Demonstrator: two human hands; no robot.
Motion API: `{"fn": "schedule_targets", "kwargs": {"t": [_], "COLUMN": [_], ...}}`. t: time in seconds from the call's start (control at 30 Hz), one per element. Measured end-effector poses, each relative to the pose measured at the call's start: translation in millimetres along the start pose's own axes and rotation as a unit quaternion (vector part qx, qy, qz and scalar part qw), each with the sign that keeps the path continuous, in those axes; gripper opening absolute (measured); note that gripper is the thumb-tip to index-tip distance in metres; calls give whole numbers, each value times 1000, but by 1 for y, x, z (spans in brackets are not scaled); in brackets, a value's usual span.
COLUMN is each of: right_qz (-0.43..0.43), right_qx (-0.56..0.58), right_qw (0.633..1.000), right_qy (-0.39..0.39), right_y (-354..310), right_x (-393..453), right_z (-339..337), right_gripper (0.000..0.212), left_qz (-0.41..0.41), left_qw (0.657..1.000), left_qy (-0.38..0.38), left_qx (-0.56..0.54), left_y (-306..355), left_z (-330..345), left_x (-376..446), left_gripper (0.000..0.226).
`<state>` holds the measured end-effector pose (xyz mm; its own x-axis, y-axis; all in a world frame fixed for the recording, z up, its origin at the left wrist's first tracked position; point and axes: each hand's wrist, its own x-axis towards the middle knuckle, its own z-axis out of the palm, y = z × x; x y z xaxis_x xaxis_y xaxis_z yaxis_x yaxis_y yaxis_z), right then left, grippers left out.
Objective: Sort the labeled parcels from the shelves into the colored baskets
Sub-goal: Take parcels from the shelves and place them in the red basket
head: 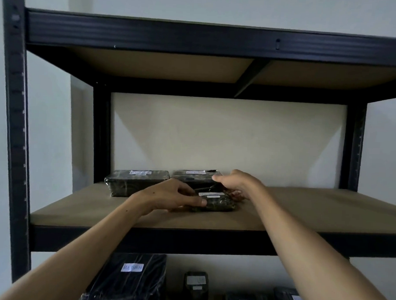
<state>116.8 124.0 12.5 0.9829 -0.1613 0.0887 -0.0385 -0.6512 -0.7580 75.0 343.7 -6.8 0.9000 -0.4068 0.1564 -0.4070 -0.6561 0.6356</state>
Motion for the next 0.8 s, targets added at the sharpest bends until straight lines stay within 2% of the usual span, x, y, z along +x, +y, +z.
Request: {"fn": "schedule_targets", "kwargs": {"t": [0.03, 0.1, 0.2, 0.27, 0.4, 0.53, 0.8], "right_qz": [4, 25, 39, 37, 37, 36, 34], "right_qx": [11, 58, 121, 119, 116, 130, 150], "right_qw": [1000, 997, 990, 989, 991, 989, 986], "right_qy": [-6, -32, -68, -76, -65, -65, -58], "right_y": [1, 1, 4, 7, 13, 15, 14], "right_x": [3, 4, 3, 0, 2, 1, -2], "right_z": [1, 1, -6, -9, -12, -12, -12], "right_gripper": [47, 31, 26, 24, 25, 23, 23], "left_qz": [2, 18, 56, 72, 20, 10, -8], "left_qw": [1000, 999, 969, 938, 928, 936, 946], "left_qy": [1, 37, 233, 311, 299, 292, 281], "left_qx": [2, 4, 64, 138, 222, 196, 164], "left_y": [0, 1, -2, -5, -7, -11, -18], "left_z": [0, 0, -4, -10, -16, -17, -25], "left_x": [-1, -2, 3, 9, 16, 19, 21], "left_gripper": [69, 57, 36, 26, 46, 38, 40]}}
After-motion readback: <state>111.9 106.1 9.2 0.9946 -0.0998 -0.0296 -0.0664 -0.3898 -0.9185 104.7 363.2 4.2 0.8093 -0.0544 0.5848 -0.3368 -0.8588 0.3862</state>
